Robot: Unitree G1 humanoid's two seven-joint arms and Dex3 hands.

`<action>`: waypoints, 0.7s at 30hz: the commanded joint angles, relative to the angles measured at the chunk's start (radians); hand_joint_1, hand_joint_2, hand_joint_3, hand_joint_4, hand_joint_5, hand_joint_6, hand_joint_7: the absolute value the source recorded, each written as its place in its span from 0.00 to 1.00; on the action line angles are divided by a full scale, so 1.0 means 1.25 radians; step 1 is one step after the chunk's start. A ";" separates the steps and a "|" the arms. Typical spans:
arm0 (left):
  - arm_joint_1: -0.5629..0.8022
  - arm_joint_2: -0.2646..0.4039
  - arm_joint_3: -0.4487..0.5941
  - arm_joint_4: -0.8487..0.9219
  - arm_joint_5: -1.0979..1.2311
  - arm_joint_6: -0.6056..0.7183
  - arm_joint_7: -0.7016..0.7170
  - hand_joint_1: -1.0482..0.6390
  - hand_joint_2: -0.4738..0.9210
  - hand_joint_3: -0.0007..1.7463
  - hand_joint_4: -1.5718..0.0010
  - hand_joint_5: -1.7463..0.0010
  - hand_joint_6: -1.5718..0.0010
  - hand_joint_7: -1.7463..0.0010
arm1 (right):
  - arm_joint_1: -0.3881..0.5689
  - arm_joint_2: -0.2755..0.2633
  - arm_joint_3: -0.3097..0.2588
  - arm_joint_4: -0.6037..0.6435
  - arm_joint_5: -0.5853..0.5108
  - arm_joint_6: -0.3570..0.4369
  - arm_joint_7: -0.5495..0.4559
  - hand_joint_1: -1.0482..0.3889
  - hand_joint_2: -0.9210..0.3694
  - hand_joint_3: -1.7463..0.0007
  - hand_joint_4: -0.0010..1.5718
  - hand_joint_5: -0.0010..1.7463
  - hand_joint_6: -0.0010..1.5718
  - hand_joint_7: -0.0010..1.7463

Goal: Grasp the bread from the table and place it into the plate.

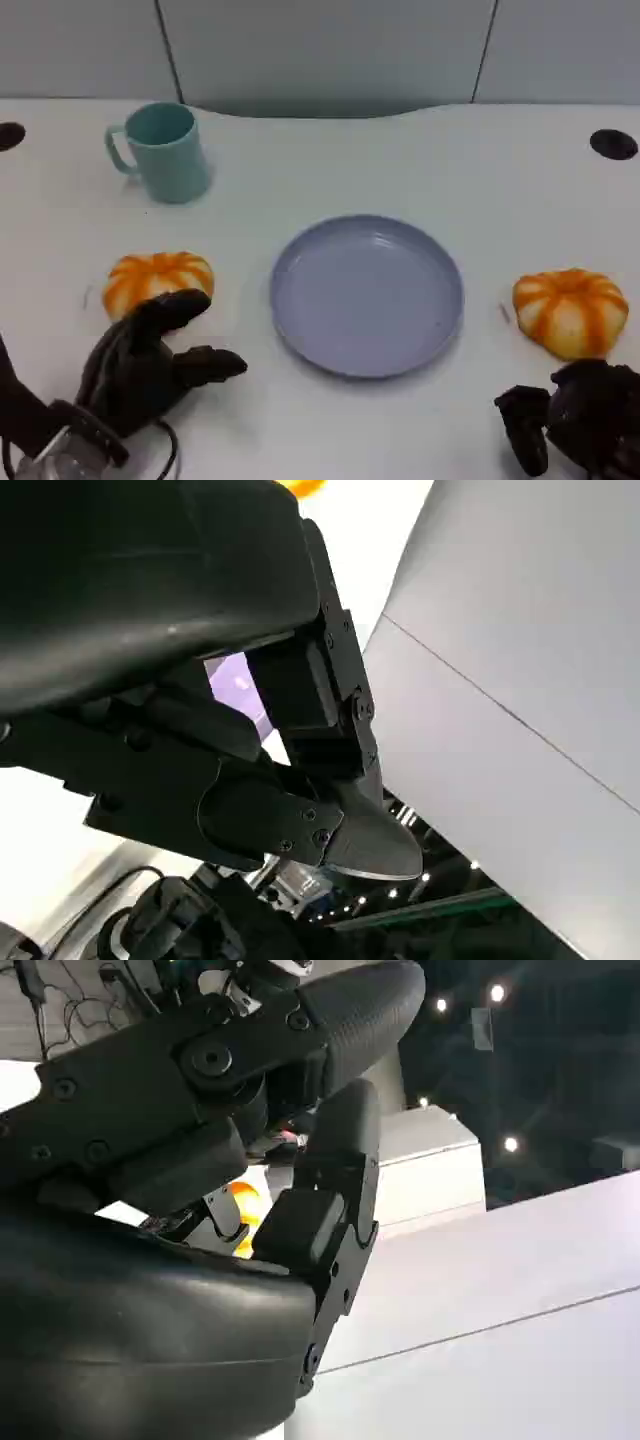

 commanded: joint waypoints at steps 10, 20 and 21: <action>-0.006 0.013 0.004 0.002 0.004 -0.005 -0.002 0.08 1.00 0.04 0.01 1.00 0.17 1.00 | -0.017 -0.010 -0.008 0.024 0.000 -0.048 0.003 0.43 0.01 1.00 0.52 1.00 0.47 0.79; 0.023 -0.034 -0.075 -0.077 0.171 -0.571 0.213 0.14 0.95 0.01 0.01 0.94 0.18 1.00 | -0.054 -0.023 -0.016 0.065 0.002 -0.020 0.010 0.43 0.01 1.00 0.53 1.00 0.63 0.39; 0.022 -0.030 -0.085 -0.098 0.186 -0.596 0.236 0.14 0.95 0.01 0.02 0.95 0.20 1.00 | -0.060 -0.031 -0.013 0.076 -0.004 -0.008 0.010 0.43 0.01 1.00 0.52 1.00 0.62 0.39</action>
